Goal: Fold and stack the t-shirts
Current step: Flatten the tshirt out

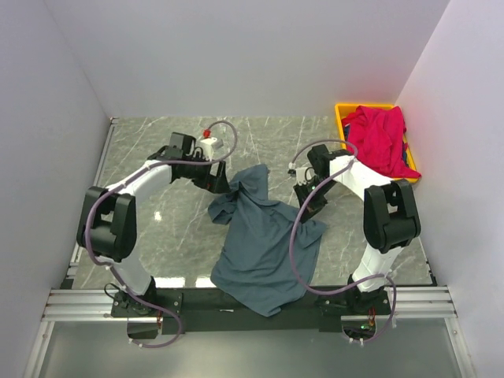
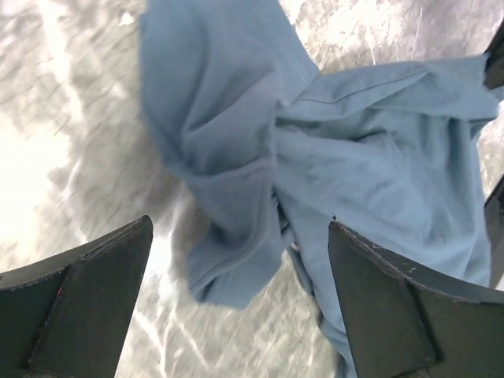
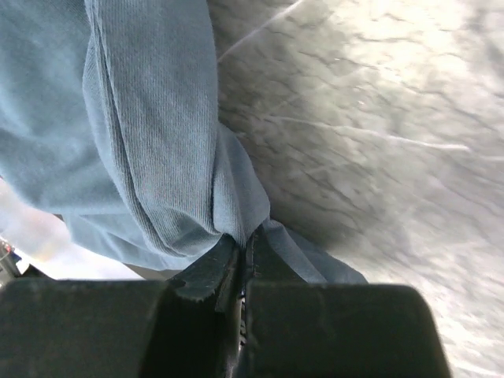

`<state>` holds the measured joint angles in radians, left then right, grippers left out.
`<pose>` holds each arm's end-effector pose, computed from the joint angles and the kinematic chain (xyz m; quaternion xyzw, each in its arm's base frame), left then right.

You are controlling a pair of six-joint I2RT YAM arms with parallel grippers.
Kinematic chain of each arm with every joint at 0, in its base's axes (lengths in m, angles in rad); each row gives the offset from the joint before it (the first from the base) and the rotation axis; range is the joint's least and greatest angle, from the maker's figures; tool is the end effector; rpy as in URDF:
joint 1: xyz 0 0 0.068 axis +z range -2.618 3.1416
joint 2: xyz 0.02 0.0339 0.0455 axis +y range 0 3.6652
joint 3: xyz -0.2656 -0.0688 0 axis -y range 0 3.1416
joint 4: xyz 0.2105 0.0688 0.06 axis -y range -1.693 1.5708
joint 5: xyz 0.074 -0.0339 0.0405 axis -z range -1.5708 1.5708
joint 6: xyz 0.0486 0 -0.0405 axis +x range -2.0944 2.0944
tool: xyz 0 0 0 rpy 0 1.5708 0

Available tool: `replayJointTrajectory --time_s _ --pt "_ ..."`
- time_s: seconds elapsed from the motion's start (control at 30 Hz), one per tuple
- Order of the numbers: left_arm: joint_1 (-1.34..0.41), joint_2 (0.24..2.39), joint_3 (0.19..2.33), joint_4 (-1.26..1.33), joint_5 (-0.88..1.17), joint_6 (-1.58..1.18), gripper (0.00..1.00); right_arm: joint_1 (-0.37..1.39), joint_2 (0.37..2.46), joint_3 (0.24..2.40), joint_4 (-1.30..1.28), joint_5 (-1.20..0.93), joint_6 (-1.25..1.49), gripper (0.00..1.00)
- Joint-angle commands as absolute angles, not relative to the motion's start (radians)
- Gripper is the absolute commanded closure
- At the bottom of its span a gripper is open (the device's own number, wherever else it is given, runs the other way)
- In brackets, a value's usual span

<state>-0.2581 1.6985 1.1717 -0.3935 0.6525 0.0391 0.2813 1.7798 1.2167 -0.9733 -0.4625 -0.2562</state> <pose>0.3156 -0.1138 0.2334 0.2342 0.8725 -0.3349 0.2677 0.2718 0.1011 0.1943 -0.2622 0.9373 0.2294 0.0139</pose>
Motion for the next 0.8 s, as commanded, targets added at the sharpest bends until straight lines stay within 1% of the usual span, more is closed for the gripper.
replayJointTrajectory --time_s 0.0,0.1,0.13,0.2,0.23,0.33,0.53,0.77 --pt "-0.308 1.736 1.176 -0.328 0.594 0.017 0.01 0.258 1.729 1.267 -1.017 -0.439 -0.282 1.0" --pt "-0.324 1.821 1.219 -0.331 0.514 0.008 0.11 0.232 1.72 1.292 -1.035 -0.426 -0.298 1.0" --pt "-0.324 1.842 1.235 -0.342 0.505 0.006 0.23 0.226 1.718 1.299 -1.051 -0.42 -0.301 1.0" --pt "-0.322 1.881 1.267 -0.353 0.468 0.008 0.44 0.213 1.715 1.324 -1.065 -0.402 -0.314 1.0" --pt "-0.319 1.878 1.269 -0.344 0.451 0.008 0.66 0.203 1.715 1.333 -1.075 -0.394 -0.319 1.0" --pt "-0.27 1.816 1.262 -0.322 0.448 -0.046 1.0 0.175 1.71 1.365 -1.084 -0.353 -0.336 1.0" --pt "-0.135 1.602 1.256 -0.363 0.498 -0.031 1.0 0.147 1.735 1.523 -1.106 -0.304 -0.364 1.0" --pt "-0.103 1.359 1.233 -0.388 0.431 0.058 1.0 0.146 1.755 1.775 -1.134 -0.302 -0.387 1.0"
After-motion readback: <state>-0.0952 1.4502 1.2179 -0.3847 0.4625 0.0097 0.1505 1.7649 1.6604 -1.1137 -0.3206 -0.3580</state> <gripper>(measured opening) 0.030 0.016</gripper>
